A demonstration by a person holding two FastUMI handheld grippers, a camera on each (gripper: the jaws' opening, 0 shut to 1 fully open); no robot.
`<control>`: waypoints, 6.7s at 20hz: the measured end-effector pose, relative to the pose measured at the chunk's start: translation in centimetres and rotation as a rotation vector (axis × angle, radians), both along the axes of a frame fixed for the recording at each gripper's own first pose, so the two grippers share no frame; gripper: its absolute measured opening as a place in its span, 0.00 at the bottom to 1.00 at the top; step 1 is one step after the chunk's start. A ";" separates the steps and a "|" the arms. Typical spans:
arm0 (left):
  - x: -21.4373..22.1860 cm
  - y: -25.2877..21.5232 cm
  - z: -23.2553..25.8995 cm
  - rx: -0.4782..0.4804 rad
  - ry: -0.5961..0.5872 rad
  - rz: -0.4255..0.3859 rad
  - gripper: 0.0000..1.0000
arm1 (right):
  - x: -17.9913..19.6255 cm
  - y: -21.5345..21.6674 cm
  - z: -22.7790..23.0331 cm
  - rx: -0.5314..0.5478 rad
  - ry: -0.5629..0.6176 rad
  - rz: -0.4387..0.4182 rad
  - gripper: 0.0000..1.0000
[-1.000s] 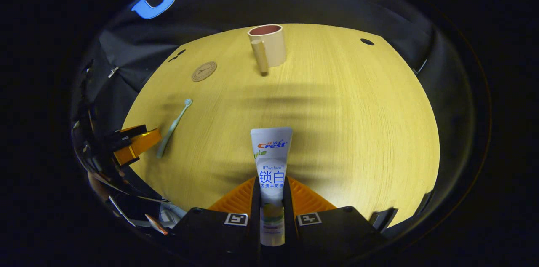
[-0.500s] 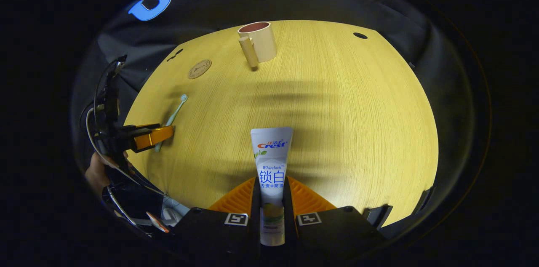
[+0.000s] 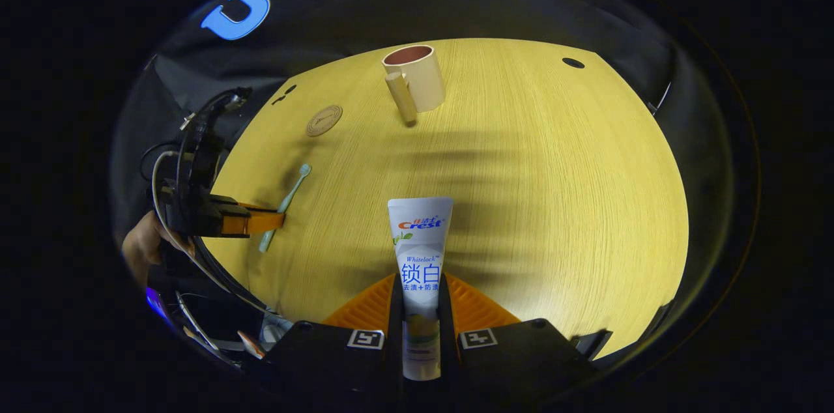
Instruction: Put the toothbrush and toothpaste on the desktop into the cup, then pick up the cup and place it on the coaster on the desktop.
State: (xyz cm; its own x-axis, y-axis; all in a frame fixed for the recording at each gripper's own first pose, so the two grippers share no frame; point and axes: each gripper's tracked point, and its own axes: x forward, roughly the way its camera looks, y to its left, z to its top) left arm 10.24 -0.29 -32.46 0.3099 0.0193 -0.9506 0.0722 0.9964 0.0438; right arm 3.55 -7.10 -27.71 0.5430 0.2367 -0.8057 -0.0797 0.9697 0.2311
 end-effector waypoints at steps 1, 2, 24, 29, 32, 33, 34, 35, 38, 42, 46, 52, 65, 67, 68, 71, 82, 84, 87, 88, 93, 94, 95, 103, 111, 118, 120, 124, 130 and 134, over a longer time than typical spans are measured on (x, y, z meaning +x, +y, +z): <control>0.1 -0.1 0.0 0.006 0.010 -0.010 0.13 | 0.4 -0.2 0.1 0.002 -0.004 -0.001 0.27; 0.1 -0.1 0.0 0.011 0.018 -0.016 0.12 | 0.7 -0.3 0.3 0.005 -0.008 -0.002 0.27; 2.1 -2.1 9.1 -0.106 -0.488 0.127 0.07 | 18.9 0.8 13.3 0.076 -0.393 -0.005 0.27; 3.7 -3.8 13.6 -0.171 -0.603 0.121 0.06 | 23.5 2.6 16.5 0.110 -0.525 0.001 0.27; 4.9 -4.6 16.5 -0.218 -0.681 0.116 0.06 | 25.6 3.5 17.2 0.145 -0.583 -0.011 0.27; 5.3 -4.8 17.4 -0.217 -0.714 0.100 0.06 | 26.4 3.5 17.4 0.147 -0.603 -0.019 0.27; 5.6 -4.8 17.9 -0.209 -0.732 0.089 0.06 | 27.3 3.3 17.6 0.146 -0.631 -0.027 0.27; 5.5 -4.8 18.1 -0.205 -0.738 0.087 0.06 | 28.2 3.4 17.8 0.140 -0.659 -0.028 0.27; 5.1 -4.8 18.6 -0.204 -0.747 0.105 0.06 | 29.8 3.2 17.8 0.103 -0.733 -0.025 0.27; 4.7 -4.4 19.0 -0.183 -0.767 0.125 0.06 | 31.8 3.7 17.6 0.075 -0.827 0.006 0.27; 4.5 -3.6 18.4 -0.204 -0.769 0.172 0.06 | 32.8 4.6 16.4 0.071 -0.882 0.015 0.24; 4.8 -3.4 18.5 -0.214 -0.782 0.191 0.06 | 33.4 3.8 12.8 0.059 -0.857 -0.031 0.27; 5.5 -6.5 18.3 -0.249 -0.774 0.136 0.06 | 32.2 5.0 8.4 0.038 -0.811 0.019 0.59; 6.1 -7.2 18.7 -0.263 -0.784 0.124 0.06 | 31.4 4.5 8.9 0.037 -0.804 0.017 0.81; 6.7 -7.6 19.0 -0.271 -0.796 0.119 0.06 | 30.9 4.0 9.1 0.030 -0.801 0.017 0.86; 8.9 -9.6 20.9 -0.314 -0.847 0.093 0.06 | 28.9 1.8 10.0 0.013 -0.799 -0.009 0.98; 21.9 -15.7 27.2 -0.442 -1.098 -0.039 0.06 | 22.9 -7.5 9.2 -0.064 -0.691 -0.109 0.98; 23.9 -16.4 26.9 -0.448 -1.128 -0.062 0.06 | 22.3 -9.0 8.9 -0.061 -0.674 -0.140 0.98; 26.4 -17.2 25.3 -0.440 -1.166 -0.087 0.06 | 21.4 -10.0 8.2 -0.052 -0.650 -0.168 0.98; 27.0 -17.4 24.4 -0.429 -1.179 -0.096 0.06 | 21.1 -10.0 8.0 -0.050 -0.647 -0.171 0.98; 28.7 -18.2 20.8 -0.370 -1.221 -0.131 0.06 | 20.6 -9.2 6.1 -0.059 -0.639 -0.137 0.98; 28.9 -18.4 20.5 -0.367 -1.233 -0.133 0.06 | 20.7 -9.1 6.1 -0.061 -0.642 -0.129 0.98; 29.1 -18.4 20.1 -0.354 -1.236 -0.128 0.06 | 20.9 -9.0 6.1 -0.061 -0.647 -0.125 0.98; 28.2 -17.7 17.2 -0.307 -1.239 -0.102 0.17 | 21.0 -8.2 5.5 -0.043 -0.645 -0.131 0.98; 23.9 -17.0 16.1 -0.298 -1.176 -0.113 0.98 | 20.6 -7.4 5.6 -0.024 -0.611 -0.127 0.98; 14.6 -12.8 18.3 -0.259 -1.128 -0.040 0.97 | 21.8 -5.8 8.4 0.003 -0.566 -0.115 0.98; 11.5 -12.0 18.3 -0.267 -1.088 -0.045 0.98 | 22.2 -4.9 9.1 -0.011 -0.545 -0.094 0.98; 7.0 -9.3 17.9 -0.264 -1.005 -0.013 0.98 | 23.3 -2.6 9.6 0.000 -0.455 -0.083 0.98; 4.6 -5.0 18.6 -0.229 -0.985 0.046 0.97 | 24.9 -0.4 9.8 -0.008 -0.287 -0.114 0.98; 4.0 -2.3 18.7 -0.229 -0.974 0.102 0.98 | 25.4 1.4 8.5 0.007 -0.154 -0.104 0.98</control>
